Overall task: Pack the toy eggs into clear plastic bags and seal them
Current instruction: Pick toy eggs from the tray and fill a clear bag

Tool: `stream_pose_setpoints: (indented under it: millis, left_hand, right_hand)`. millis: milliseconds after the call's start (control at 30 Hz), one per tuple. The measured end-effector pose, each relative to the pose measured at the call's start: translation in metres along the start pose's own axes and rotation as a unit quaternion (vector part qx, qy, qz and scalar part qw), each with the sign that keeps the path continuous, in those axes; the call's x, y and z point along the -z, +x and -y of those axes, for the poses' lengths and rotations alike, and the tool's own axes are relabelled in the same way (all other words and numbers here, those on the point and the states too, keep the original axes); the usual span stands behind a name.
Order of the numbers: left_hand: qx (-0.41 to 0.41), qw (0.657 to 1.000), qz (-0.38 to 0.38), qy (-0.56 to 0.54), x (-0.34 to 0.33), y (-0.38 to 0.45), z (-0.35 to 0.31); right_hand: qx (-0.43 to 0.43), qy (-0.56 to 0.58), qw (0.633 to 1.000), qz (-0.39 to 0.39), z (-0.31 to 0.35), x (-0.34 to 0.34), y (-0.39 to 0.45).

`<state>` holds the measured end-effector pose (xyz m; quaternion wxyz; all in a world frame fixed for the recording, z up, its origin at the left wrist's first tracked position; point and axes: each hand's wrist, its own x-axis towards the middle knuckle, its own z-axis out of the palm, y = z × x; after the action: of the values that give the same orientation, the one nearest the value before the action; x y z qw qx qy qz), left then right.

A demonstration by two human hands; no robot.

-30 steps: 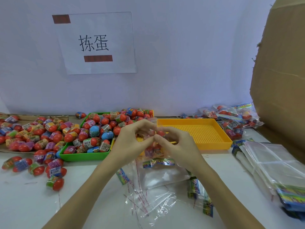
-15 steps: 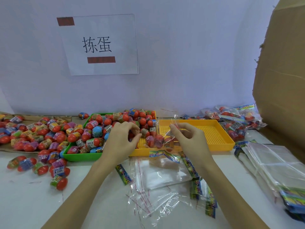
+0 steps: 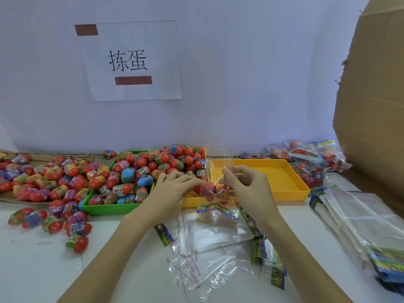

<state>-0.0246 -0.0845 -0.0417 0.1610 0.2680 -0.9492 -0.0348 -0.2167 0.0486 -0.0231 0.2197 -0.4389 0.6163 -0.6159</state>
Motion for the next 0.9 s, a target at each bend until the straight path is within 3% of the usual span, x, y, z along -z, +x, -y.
stream_pose_setpoints:
  millis: [167, 333, 467, 533, 633, 733, 900]
  left_hand:
    - [0.016, 0.999, -0.021, -0.032, 0.0, 0.001, -0.001]
    - [0.025, 0.995, -0.089, -0.049, 0.0, 0.001, -0.001]
    - [0.048, 0.978, -0.169, -0.108, 0.005, 0.001, -0.009]
    - [0.069, 0.956, -0.23, -0.167, 0.012, 0.002, -0.015]
    - [0.098, 0.896, -0.337, -0.272, 0.023, 0.002, -0.024]
    - [0.092, 0.853, -0.381, -0.344, 0.03, 0.002, -0.033]
    - [0.0, 0.899, -0.378, -0.22, 0.03, 0.001, -0.041]
  right_hand:
    - [-0.006, -0.004, 1.0, 0.011, -0.001, 0.0, 0.0]
    - [-0.045, 0.032, 0.997, 0.047, 0.0, -0.002, -0.001]
    - [-0.03, -0.014, 0.998, 0.047, 0.0, -0.003, -0.001]
    - [-0.023, -0.029, 0.998, 0.046, -0.001, -0.003, 0.0]
    - [-0.016, -0.049, 0.997, 0.059, -0.003, -0.003, 0.0]
    - [-0.002, -0.062, 0.994, 0.094, -0.003, -0.004, -0.002]
    - [0.024, -0.086, 0.987, 0.136, -0.002, -0.005, -0.004]
